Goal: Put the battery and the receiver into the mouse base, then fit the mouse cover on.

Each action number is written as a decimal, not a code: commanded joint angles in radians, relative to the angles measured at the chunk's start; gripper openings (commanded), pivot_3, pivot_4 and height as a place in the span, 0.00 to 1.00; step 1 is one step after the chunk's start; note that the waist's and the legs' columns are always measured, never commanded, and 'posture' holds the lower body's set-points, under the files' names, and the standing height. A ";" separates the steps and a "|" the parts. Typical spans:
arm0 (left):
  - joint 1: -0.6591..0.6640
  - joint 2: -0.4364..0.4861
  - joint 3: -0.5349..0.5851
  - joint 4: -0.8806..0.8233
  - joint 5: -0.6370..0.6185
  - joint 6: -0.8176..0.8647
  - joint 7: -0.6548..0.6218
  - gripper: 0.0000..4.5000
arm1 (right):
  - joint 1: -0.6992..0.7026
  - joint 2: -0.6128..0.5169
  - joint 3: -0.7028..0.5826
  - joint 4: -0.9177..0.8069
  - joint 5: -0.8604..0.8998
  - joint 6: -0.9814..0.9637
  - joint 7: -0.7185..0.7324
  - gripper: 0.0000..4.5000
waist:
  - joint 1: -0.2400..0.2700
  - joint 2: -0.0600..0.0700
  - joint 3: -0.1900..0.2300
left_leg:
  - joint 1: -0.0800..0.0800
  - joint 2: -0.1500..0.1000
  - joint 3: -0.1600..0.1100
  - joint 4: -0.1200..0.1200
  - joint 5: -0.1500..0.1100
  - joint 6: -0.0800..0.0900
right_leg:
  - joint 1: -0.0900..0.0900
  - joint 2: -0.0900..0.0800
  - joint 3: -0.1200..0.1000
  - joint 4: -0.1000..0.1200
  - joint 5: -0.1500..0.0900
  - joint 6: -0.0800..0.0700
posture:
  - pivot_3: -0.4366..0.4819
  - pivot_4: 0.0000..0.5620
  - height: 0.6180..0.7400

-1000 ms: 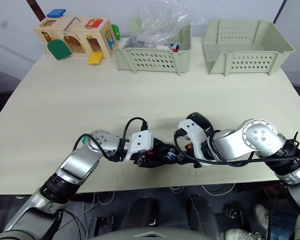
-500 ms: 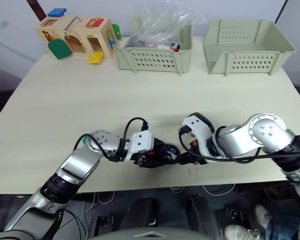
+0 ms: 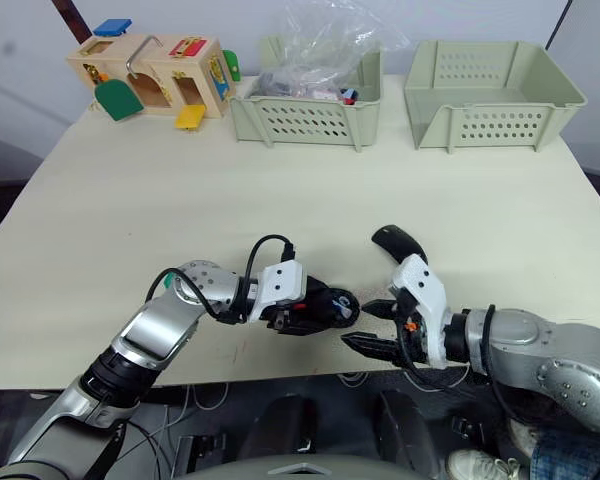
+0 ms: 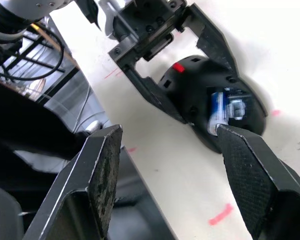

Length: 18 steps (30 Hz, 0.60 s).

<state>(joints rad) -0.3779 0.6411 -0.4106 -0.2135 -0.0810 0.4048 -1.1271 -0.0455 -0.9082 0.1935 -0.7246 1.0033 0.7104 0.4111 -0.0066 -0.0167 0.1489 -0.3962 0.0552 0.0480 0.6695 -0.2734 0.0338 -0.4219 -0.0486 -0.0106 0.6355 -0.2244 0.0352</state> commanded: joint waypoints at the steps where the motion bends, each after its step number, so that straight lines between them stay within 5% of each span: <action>1: 0.035 0.015 -0.055 0.047 0.035 0.033 -0.008 0.64 | 0.045 0.112 0.052 0.063 -0.225 -0.197 0.074 0.69 | 0.000 -0.003 -0.002 | 0.000 0.000 0.000 0.000 0.000 0.000 | 0.000 0.000 0.000 0.000 0.000 0.000 | 0.48 0.27 1.00; 2: 0.036 0.017 -0.054 0.044 0.033 0.035 -0.008 0.64 | 0.048 0.158 0.070 0.097 -0.267 -0.240 0.091 0.69 | 0.000 -0.004 -0.002 | 0.001 0.000 0.000 0.000 0.000 0.000 | 0.000 0.001 0.000 0.000 0.000 0.000 | 0.48 0.27 1.00; 9: 0.034 0.014 -0.055 0.045 0.033 0.037 -0.006 0.64 | 0.039 0.334 0.133 0.288 -0.478 -0.402 0.190 0.02 | -0.001 -0.002 -0.001 | 0.001 0.000 0.001 0.001 0.000 0.000 | 0.000 0.001 0.001 0.002 0.000 0.000 | 0.48 0.27 1.00; 18: 0.038 0.014 -0.055 0.041 0.035 0.040 -0.002 0.64 | 0.056 0.423 0.116 0.353 -0.561 -0.439 0.230 0.00 | 0.000 -0.002 -0.001 | 0.002 0.000 0.001 0.001 0.000 0.000 | 0.000 0.001 0.001 0.004 0.000 -0.001 | 0.48 0.27 1.00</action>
<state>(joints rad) -0.3785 0.6425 -0.4108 -0.2113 -0.0807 0.4078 -1.1257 0.0003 -0.4957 0.3344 -0.3614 0.4515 0.2946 0.6329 -0.0068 -0.0189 0.1476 -0.3937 0.0548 0.0493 0.6703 -0.2733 0.0337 -0.4215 -0.0476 -0.0090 0.6393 -0.2243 0.0345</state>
